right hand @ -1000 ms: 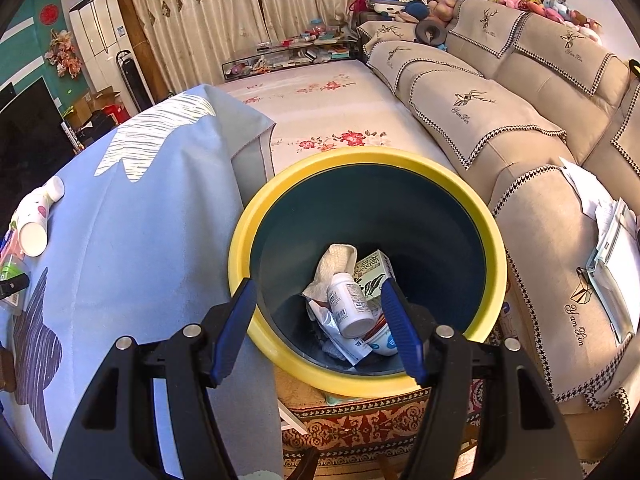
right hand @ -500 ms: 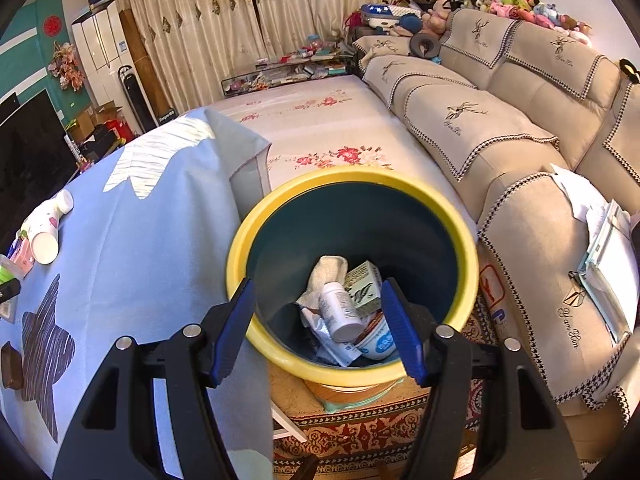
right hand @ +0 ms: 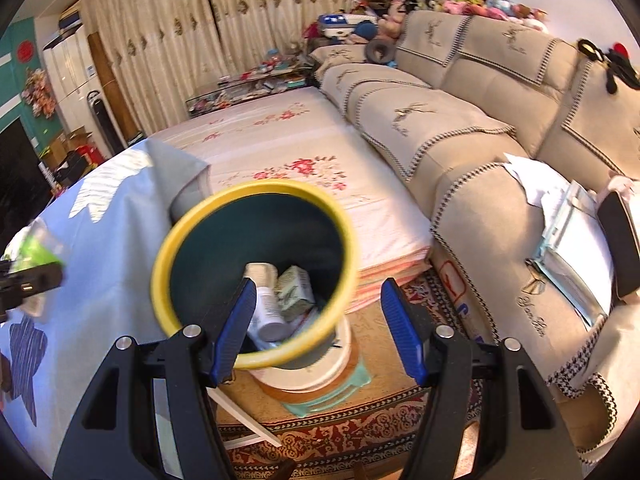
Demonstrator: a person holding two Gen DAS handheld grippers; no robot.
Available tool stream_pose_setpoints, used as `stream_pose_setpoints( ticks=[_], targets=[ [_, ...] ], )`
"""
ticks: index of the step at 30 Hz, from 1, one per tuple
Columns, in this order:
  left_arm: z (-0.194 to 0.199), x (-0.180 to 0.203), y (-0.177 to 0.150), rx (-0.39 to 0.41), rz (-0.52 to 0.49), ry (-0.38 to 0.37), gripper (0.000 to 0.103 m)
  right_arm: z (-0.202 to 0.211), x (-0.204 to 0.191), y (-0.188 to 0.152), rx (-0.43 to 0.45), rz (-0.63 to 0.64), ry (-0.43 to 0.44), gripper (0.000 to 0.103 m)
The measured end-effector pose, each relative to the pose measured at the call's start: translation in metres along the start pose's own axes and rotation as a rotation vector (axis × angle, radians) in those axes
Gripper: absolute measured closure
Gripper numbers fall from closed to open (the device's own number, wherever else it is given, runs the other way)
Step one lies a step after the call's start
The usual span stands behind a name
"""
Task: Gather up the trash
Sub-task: 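Carry the green jar over the yellow bin and release it with the left gripper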
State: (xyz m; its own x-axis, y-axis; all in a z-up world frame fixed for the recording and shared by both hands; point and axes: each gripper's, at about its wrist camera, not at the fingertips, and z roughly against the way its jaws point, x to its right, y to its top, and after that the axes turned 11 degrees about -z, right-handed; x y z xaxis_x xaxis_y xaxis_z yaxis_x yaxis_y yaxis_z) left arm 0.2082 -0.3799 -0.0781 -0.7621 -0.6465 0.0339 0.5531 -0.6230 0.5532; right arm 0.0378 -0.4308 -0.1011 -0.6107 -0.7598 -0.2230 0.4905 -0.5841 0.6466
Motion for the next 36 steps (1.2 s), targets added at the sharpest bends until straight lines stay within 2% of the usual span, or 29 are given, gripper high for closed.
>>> stream_pose_setpoints(
  ticks=[6, 12, 15, 17, 18, 19, 22, 27, 34, 36],
  targets=[
    [-0.076, 0.030, 0.042, -0.093, -0.039, -0.009, 0.053, -0.003, 0.038, 0.002, -0.006, -0.053, -0.022, 0.042],
    [-0.132, 0.040, 0.058, -0.155, -0.033, -0.008, 0.053, -0.009, 0.056, -0.002, -0.023, -0.075, -0.031, 0.042],
    [-0.146, 0.040, 0.062, -0.165, -0.021, -0.007, 0.053, -0.012, 0.060, -0.004, -0.031, -0.083, -0.031, 0.042],
    [-0.147, 0.037, 0.064, -0.157, -0.013, 0.011, 0.046, -0.013, 0.061, -0.005, -0.034, -0.086, -0.030, 0.042],
    [-0.145, 0.035, 0.064, -0.143, -0.009, 0.015, 0.036, -0.013, 0.061, -0.006, -0.037, -0.087, -0.029, 0.042],
    [-0.139, 0.033, 0.064, -0.128, -0.006, 0.019, 0.031, -0.014, 0.061, -0.006, -0.038, -0.087, -0.029, 0.042],
    [-0.115, 0.027, 0.065, -0.076, -0.001, 0.023, 0.027, -0.013, 0.058, -0.008, -0.041, -0.086, -0.025, 0.042],
    [-0.042, 0.009, 0.050, 0.046, 0.043, 0.014, 0.023, -0.009, 0.047, -0.012, -0.043, -0.070, -0.010, 0.042],
    [0.075, -0.021, -0.002, 0.233, 0.104, 0.087, 0.010, -0.002, 0.014, -0.018, -0.042, -0.018, 0.024, 0.041],
    [0.106, -0.033, -0.022, 0.271, 0.128, 0.112, 0.010, -0.001, 0.002, -0.020, -0.043, 0.003, 0.036, 0.040]
  ],
)
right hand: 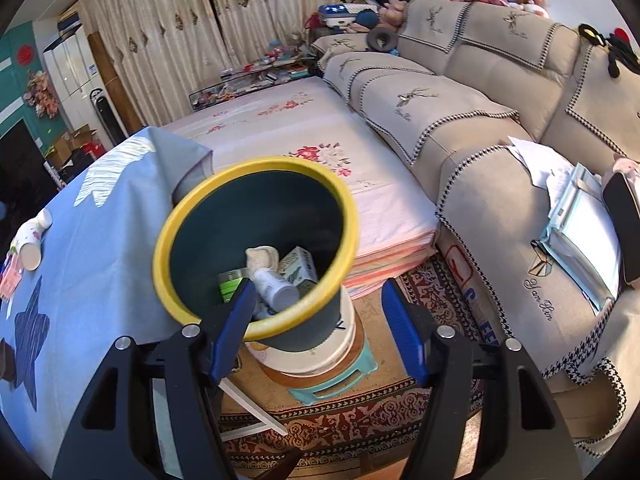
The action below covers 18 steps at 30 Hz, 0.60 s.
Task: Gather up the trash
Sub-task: 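Grasp the brown plastic tray by its rim with the right gripper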
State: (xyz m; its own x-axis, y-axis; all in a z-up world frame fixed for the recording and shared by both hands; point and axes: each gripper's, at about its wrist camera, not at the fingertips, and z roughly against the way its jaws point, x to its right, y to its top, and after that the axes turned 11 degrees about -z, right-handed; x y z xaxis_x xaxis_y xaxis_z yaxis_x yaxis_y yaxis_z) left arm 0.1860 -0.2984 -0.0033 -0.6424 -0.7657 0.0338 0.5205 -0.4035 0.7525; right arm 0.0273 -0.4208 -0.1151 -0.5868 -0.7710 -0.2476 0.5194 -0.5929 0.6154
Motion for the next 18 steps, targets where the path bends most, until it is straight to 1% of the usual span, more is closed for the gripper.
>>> stream_pose_setpoints(
  ticks=[3, 5, 8, 10, 15, 18],
  targets=[
    [0.047, -0.026, -0.018, 0.053, 0.041, 0.053, 0.005, 0.001, -0.022, -0.004, -0.007, 0.040, 0.020, 0.040],
    [0.074, -0.042, -0.031, 0.084, 0.072, 0.088, 0.005, 0.001, -0.040, -0.008, -0.013, 0.070, 0.036, 0.039],
    [0.115, -0.069, -0.054, 0.124, 0.121, 0.162, 0.005, 0.002, -0.067, -0.013, -0.020, 0.114, 0.061, 0.039],
    [0.142, -0.088, -0.071, 0.145, 0.159, 0.229, 0.005, 0.002, -0.089, -0.018, -0.026, 0.152, 0.085, 0.039],
    [0.192, -0.133, -0.115, 0.171, 0.264, 0.349, 0.005, 0.006, -0.151, -0.035, -0.046, 0.259, 0.152, 0.039],
    [0.220, -0.156, -0.142, 0.177, 0.321, 0.442, 0.005, 0.009, -0.193, -0.050, -0.061, 0.332, 0.202, 0.039]
  ],
)
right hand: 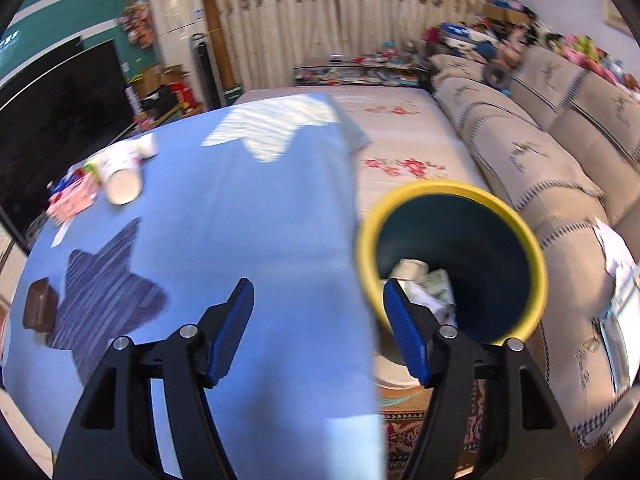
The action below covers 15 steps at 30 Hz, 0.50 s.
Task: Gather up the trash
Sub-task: 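Grasp the brown plastic tray by its rim with the right gripper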
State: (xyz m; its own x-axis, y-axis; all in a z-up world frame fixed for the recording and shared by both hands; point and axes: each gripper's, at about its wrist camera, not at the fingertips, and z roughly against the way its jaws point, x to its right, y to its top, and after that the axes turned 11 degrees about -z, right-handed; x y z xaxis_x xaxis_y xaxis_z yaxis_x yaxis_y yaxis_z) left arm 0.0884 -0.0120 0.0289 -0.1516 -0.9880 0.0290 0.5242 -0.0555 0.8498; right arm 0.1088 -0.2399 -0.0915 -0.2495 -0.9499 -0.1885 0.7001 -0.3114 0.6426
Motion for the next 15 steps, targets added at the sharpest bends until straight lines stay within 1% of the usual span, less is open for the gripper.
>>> stream_pose_setpoints(
  ticks=[5, 8, 11, 15],
  targets=[
    [0.028, -0.050, -0.016, 0.029, 0.059, 0.130, 0.005, -0.008, -0.088, -0.008, -0.028, 0.136, 0.105, 0.039],
    [0.041, -0.074, -0.025, 0.038, 0.088, 0.178, 0.005, -0.009, -0.136, -0.016, -0.044, 0.209, 0.163, 0.039],
    [0.047, -0.091, -0.034, 0.036, 0.107, 0.194, 0.005, -0.005, -0.182, -0.028, -0.053, 0.281, 0.224, 0.039],
    [0.043, -0.101, -0.044, 0.021, 0.119, 0.183, 0.005, -0.005, -0.233, -0.047, -0.083, 0.364, 0.276, 0.039]
  ],
)
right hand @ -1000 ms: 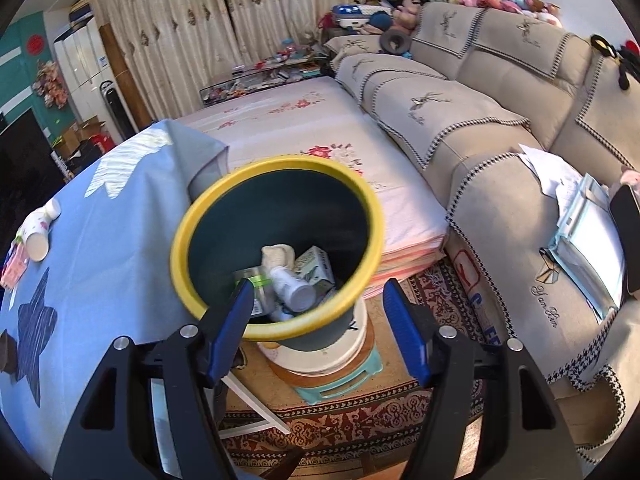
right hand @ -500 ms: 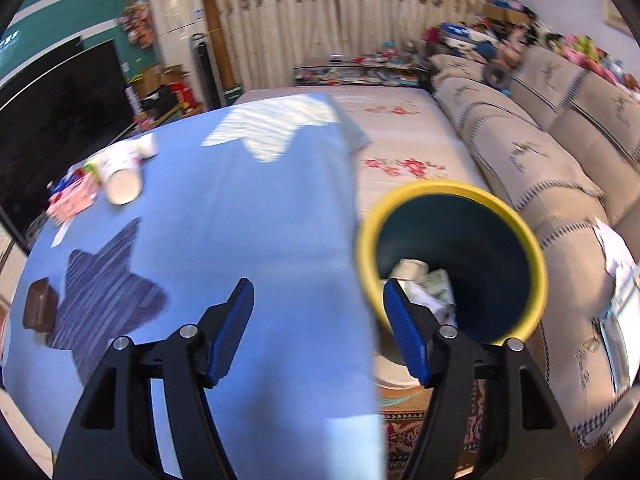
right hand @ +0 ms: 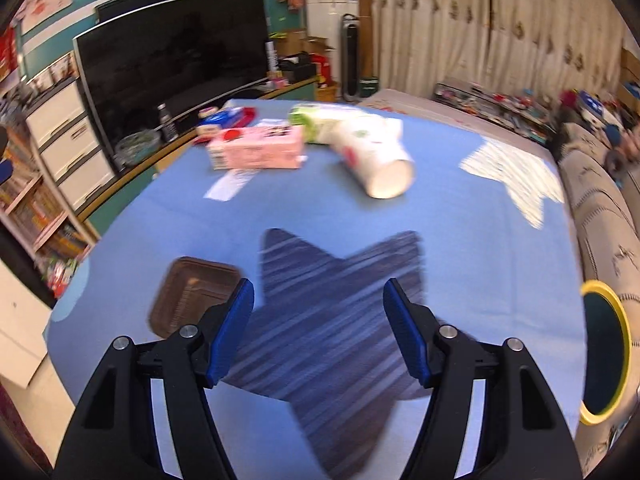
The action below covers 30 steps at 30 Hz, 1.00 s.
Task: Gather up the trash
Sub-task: 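Grasp the brown plastic tray by its rim with the right gripper, then carry the brown tray over the yellow bin and release it with the right gripper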
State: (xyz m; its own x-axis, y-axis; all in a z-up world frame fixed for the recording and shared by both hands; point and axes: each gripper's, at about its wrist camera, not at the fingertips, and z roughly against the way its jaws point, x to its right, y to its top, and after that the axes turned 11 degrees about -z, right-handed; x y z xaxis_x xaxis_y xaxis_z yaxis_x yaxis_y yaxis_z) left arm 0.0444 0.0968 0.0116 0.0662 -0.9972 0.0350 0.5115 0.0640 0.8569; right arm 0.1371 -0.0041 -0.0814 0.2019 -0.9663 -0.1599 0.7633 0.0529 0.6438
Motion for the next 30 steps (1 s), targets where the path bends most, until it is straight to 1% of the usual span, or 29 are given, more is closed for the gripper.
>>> stream_pose_setpoints(
  ticks=[3, 6, 8, 9, 14, 18, 21, 22, 23, 26, 30],
  targets=[
    [-0.005, -0.006, -0.006, -0.015, 0.004, -0.009, 0.005, -0.014, -0.021, -0.005, -0.033, 0.024, 0.013, 0.041],
    [-0.007, -0.011, -0.011, -0.023, 0.011, -0.018, 0.005, -0.029, -0.034, -0.009, -0.062, 0.030, 0.006, 0.048],
    [-0.011, -0.014, -0.013, -0.029, 0.018, -0.022, 0.005, -0.037, -0.041, -0.011, -0.077, 0.031, 0.000, 0.055],
    [-0.012, -0.016, -0.014, -0.032, 0.020, -0.023, 0.005, -0.039, -0.044, -0.013, -0.082, 0.032, -0.004, 0.056],
    [-0.017, -0.014, -0.017, -0.044, 0.025, -0.027, 0.005, -0.050, -0.045, -0.018, -0.106, 0.032, -0.008, 0.067],
    [-0.022, -0.012, -0.017, -0.048, 0.019, -0.029, 0.005, -0.055, -0.042, -0.019, -0.120, 0.030, -0.008, 0.074],
    [-0.024, -0.007, -0.018, -0.054, 0.014, -0.034, 0.005, -0.055, -0.041, -0.020, -0.122, 0.031, -0.004, 0.085],
    [-0.025, -0.006, -0.018, -0.056, 0.011, -0.036, 0.005, -0.055, -0.040, -0.020, -0.125, 0.034, -0.006, 0.093],
    [-0.025, -0.005, -0.017, -0.057, 0.009, -0.037, 0.005, -0.055, -0.039, -0.019, -0.127, 0.034, -0.001, 0.095],
    [-0.028, 0.000, -0.018, -0.064, -0.002, -0.043, 0.005, -0.055, -0.037, -0.019, -0.126, 0.034, 0.006, 0.098],
    [-0.030, 0.005, -0.018, -0.071, -0.011, -0.048, 0.005, -0.049, -0.031, -0.019, -0.114, 0.017, 0.016, 0.098]
  ],
)
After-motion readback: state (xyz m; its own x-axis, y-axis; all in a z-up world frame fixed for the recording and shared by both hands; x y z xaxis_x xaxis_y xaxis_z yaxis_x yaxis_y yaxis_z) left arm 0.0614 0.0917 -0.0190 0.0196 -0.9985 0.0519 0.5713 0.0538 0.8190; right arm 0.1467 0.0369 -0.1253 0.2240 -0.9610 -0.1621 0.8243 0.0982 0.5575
